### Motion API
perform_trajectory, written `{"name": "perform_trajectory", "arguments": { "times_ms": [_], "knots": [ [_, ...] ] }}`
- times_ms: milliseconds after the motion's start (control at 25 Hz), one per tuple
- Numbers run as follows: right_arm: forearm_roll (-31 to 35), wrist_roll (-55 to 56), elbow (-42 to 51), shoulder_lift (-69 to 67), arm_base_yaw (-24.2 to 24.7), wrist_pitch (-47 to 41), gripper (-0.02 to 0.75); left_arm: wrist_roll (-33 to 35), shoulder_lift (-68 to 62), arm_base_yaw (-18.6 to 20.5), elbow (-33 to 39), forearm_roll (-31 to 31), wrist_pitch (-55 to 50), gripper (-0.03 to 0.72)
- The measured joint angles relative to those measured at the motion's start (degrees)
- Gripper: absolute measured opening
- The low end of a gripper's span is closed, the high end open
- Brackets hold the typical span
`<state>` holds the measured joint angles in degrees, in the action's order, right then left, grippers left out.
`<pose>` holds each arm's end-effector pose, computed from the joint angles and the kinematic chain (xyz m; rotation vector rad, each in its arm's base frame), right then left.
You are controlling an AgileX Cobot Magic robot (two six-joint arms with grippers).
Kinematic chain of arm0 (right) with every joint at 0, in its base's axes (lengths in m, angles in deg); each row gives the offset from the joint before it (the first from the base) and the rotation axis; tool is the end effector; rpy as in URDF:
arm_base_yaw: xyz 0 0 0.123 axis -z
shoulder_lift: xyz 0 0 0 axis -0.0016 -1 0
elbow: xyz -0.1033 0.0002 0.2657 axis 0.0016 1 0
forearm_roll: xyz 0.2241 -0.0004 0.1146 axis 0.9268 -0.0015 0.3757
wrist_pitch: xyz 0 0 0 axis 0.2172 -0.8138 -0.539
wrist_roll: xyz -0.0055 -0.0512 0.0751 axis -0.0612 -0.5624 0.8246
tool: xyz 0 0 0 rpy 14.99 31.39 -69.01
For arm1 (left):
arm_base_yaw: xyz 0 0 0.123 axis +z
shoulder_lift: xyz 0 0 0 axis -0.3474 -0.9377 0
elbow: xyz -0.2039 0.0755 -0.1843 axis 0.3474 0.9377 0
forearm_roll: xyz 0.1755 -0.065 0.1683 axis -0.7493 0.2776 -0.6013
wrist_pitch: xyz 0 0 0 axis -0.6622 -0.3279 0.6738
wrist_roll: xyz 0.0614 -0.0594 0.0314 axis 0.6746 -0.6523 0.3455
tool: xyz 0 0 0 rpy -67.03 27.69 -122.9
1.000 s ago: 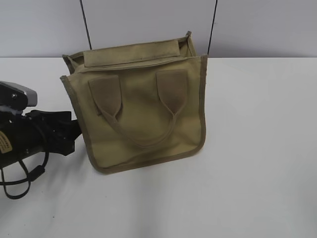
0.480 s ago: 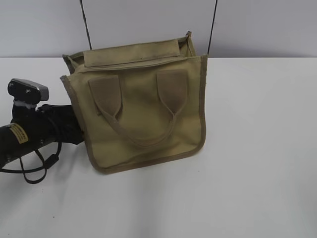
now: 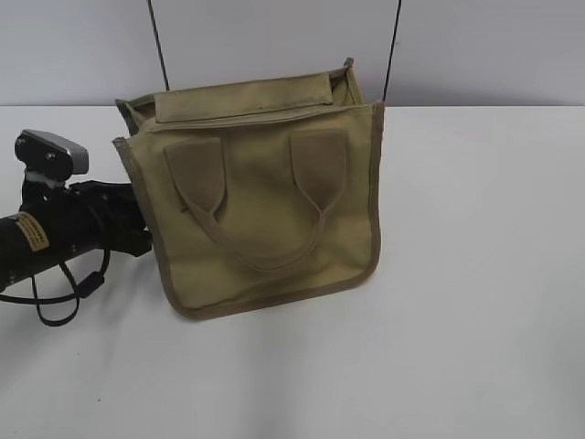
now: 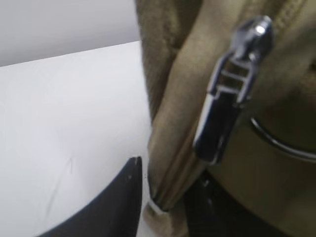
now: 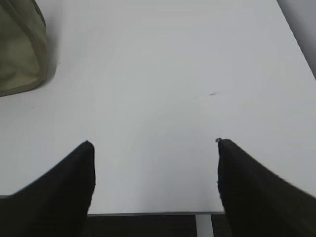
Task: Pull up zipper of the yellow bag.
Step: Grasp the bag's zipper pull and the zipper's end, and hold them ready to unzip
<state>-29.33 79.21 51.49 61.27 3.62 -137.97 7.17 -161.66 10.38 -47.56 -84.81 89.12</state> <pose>-0.0028 0.0090 0.2648 -0.0384 2.1036 0.0351 0.2939 -0.0892 0.1018 0.5448 1.7903 -0.4385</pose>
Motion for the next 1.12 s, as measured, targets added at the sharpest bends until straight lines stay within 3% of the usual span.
{"name": "perform_trajectory", "arguments": {
  "times_ms": [360,1120],
  "knots": [
    [0.0,0.0,0.0,0.0,0.0,0.0,0.563,0.0,0.0,0.0,-0.07,0.06,-1.24,0.086],
    [0.0,0.0,0.02,0.0,0.0,0.0,0.563,0.0,5.0,0.1,1.0,-0.74,-8.29,0.076]
  ]
}}
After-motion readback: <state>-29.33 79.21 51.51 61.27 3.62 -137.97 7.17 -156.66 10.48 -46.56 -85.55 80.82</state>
